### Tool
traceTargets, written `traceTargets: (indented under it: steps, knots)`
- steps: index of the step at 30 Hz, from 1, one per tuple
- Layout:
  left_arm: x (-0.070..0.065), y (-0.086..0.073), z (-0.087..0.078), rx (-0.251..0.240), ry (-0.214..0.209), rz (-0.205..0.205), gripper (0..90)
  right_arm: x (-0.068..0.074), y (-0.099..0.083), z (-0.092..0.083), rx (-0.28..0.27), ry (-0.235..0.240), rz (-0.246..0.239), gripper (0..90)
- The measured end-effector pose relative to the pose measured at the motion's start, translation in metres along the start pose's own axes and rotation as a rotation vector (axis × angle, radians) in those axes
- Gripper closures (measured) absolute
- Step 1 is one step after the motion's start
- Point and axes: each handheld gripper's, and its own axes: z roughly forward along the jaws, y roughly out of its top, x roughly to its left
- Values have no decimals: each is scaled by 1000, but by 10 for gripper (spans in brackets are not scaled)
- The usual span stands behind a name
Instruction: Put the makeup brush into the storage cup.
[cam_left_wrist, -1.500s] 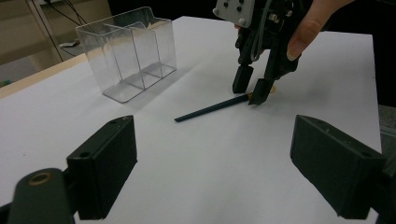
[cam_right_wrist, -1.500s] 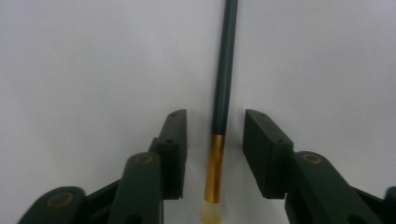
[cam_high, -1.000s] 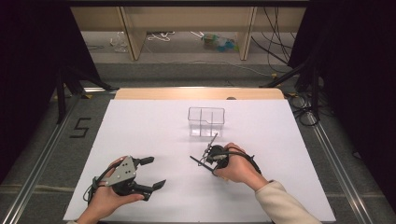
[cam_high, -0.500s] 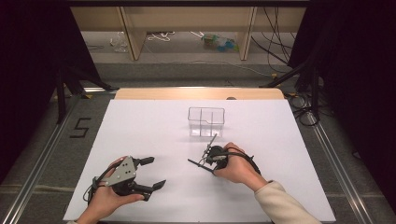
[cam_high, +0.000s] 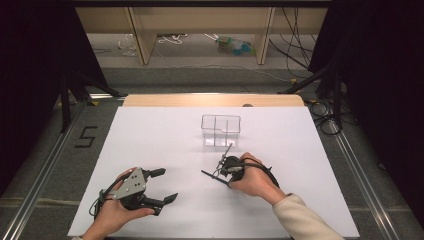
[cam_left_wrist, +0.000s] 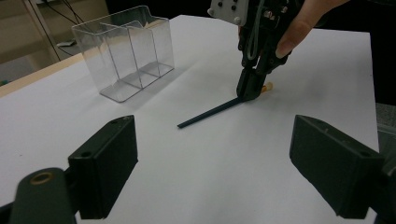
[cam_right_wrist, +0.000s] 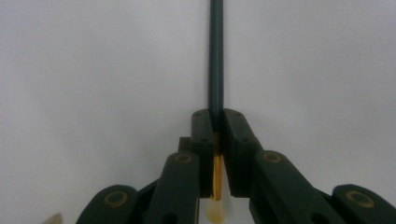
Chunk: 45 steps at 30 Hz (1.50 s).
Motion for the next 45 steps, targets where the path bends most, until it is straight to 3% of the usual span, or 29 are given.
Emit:
traceTargets:
  steps: [9,15,19,21,24,26,28,30,33,34,35,36,45]
  knots:
    - [0,0,0,5,4,3,150,-1,0,-3,-16,-1,8,843]
    - [-1,0,0,6,5,-18,150,-1,0,-8,-35,3,25,843]
    - [-2,0,0,7,5,-18,150,-1,-1,-11,-49,0,24,843]
    - [0,0,1,9,1,11,150,-1,-1,-13,-56,3,20,843]
    - [-3,0,3,13,-3,-10,151,-1,-1,-16,-59,5,11,843]
    - [-2,1,5,20,-13,26,151,0,-1,-18,-63,4,7,843]
    - [-6,0,7,28,-15,4,151,1,-1,-20,-69,11,-1,842]
    - [-6,1,9,38,-21,34,152,2,-1,-22,-72,10,-14,842]
    - [-8,1,10,39,-24,21,153,3,-2,-25,-71,13,-38,842]
    - [-6,1,11,40,-32,54,153,2,-2,-25,-73,10,-60,842]
    - [-6,2,11,45,-28,60,153,3,-2,-26,-65,3,-75,842]
    - [-8,1,11,45,-24,28,153,3,-3,-27,-70,8,-78,842]
    - [-10,2,14,57,-43,45,158,10,-3,-33,-67,35,-196,841]
